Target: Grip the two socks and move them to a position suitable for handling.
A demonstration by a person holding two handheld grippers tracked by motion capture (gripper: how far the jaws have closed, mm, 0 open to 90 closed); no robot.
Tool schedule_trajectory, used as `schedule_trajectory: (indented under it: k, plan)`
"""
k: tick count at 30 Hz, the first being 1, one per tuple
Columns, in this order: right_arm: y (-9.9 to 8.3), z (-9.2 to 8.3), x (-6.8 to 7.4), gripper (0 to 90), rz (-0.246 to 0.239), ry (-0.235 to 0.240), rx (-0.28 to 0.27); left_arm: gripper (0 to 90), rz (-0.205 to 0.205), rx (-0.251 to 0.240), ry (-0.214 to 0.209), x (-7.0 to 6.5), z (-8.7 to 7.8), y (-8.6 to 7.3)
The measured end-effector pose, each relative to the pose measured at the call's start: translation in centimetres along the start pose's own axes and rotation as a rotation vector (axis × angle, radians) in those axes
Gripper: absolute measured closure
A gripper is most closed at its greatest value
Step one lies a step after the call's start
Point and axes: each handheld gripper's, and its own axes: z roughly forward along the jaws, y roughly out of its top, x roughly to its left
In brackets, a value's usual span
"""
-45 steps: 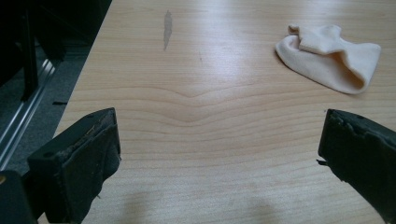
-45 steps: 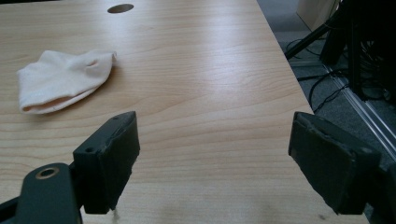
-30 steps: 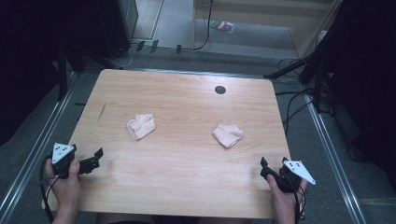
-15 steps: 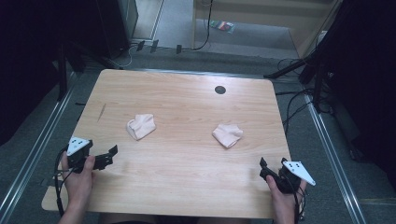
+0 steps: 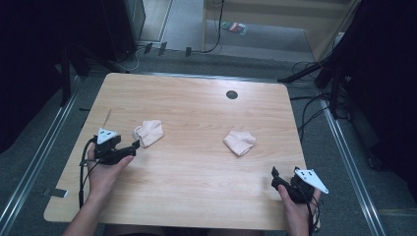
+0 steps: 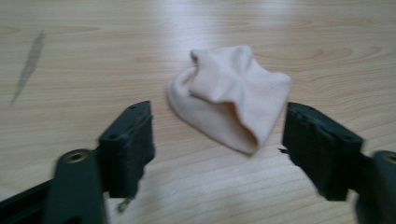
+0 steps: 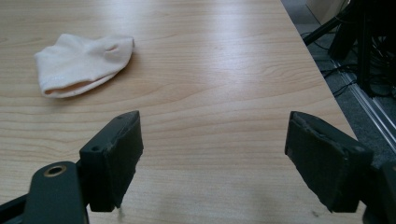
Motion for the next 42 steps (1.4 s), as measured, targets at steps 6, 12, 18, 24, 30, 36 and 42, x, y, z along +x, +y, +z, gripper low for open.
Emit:
schedule_trajectory:
  k: [6,12,18,24,30,36,42]
  plan:
    - [0.0,0.1,0.1,19.4,-0.006,-0.002,0.009,34.5,0.023,0.04,-0.029,-1.2,2.5,1.1]
    - [-0.1,0.0,-0.1,19.5,-0.005,-0.004,0.006,39.4,-0.003,0.107,0.05,-1.6,4.6,1.8]
    - [-0.1,0.0,-0.3,19.6,0.008,-0.003,0.006,48.1,0.004,0.145,0.081,-1.7,5.8,1.9]
    - [-0.1,0.1,-0.1,19.6,-0.005,-0.005,0.013,66.2,0.014,0.156,0.082,-1.7,6.1,1.7]
    - [-0.1,0.1,-0.1,19.6,-0.003,-0.008,0.016,85.3,0.004,0.144,0.061,-1.6,6.1,1.7]
    - [-0.1,0.1,-0.2,19.6,-0.002,-0.005,0.011,86.5,0.006,0.096,0.02,-1.9,4.9,2.0]
    - [-0.1,0.0,-0.1,19.9,-0.004,-0.009,0.012,86.6,0.033,0.028,-0.071,-3.2,2.0,2.8]
